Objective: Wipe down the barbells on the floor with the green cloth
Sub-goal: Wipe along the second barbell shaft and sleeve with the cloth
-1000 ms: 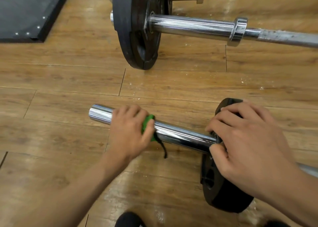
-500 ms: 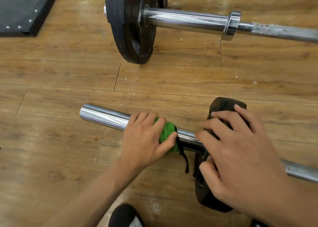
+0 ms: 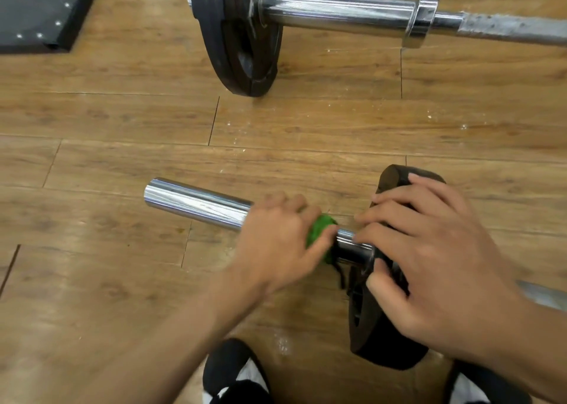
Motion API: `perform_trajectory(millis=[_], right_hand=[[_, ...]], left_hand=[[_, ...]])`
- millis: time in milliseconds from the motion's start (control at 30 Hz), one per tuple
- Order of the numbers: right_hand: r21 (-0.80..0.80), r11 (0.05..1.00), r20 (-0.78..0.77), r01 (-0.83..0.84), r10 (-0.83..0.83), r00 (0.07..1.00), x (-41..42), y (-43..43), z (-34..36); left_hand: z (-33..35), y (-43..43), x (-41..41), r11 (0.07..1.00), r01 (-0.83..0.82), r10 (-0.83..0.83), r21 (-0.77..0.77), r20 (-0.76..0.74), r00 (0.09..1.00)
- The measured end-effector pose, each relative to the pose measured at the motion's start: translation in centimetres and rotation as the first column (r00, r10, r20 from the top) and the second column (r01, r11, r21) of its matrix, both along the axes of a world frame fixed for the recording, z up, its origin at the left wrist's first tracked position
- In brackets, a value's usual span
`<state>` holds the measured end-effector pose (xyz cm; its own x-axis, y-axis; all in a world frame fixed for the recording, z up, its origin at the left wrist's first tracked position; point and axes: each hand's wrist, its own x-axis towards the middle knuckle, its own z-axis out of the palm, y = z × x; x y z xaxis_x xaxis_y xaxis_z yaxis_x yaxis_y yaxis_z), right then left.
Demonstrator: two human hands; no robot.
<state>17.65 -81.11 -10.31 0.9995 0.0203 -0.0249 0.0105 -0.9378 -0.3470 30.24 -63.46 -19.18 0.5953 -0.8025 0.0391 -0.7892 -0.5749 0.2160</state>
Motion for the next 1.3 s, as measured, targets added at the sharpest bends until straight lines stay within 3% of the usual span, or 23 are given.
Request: perform_trajectory(millis=[133,233,300,467,633,767,867,1067,1300], right_hand=[[-0.023,0.997,0.025,-0.069,0.069,0.997,-1.0,0.5,0.0],[-0.029,0.996,0.042,-0.089,0.09,0.995,-1.6,0.6,-0.2],[-0.031,0.995,0.052,-0.095,0.097,0.994,-1.5,0.4,-0.4],[0.011,0.999,0.068,-0.051,0.05,0.996,-0.2,-0.6,-0.5],[0.087,0.996,0.084,-0.011,0.003,0.996,1.2,-1.6,-0.5],[0.11,0.994,0.064,-0.001,-0.006,0.998,1.8,-2.2,-0.4],[0.096,0.995,0.031,0.016,-0.019,0.999,1.9,-2.0,-0.2],[0.108,0.994,0.036,0.026,-0.03,0.999,1.2,-1.1,-0.3],[0.017,1.0,-0.036,0.009,-0.008,0.999,-0.8,0.9,0.1]], left_hand=[[-1.1,-1.0,-4.2,0.991,0.114,-0.104,-0.075,0.125,0.987],[-2.4,2.0,-1.5,0.968,0.24,-0.208,-0.077,0.288,0.935],[-2.7,4.8,1.5,0.973,0.218,-0.183,-0.071,0.331,0.926],[-2.0,11.2,8.3,0.991,0.003,0.034,-0.134,0.27,0.962],[-1.7,7.7,6.5,0.958,-0.2,0.238,-0.206,0.184,0.954],[-2.1,2.0,1.0,0.975,-0.103,0.133,-0.196,0.147,0.98],[-2.3,0.1,-1.3,0.97,-0.133,0.164,-0.205,0.14,0.977],[-2.6,1.1,-0.8,0.983,-0.048,0.085,-0.175,0.209,0.974],[-1.0,1.4,-1.3,0.986,0.024,-0.002,-0.167,0.13,0.991]])
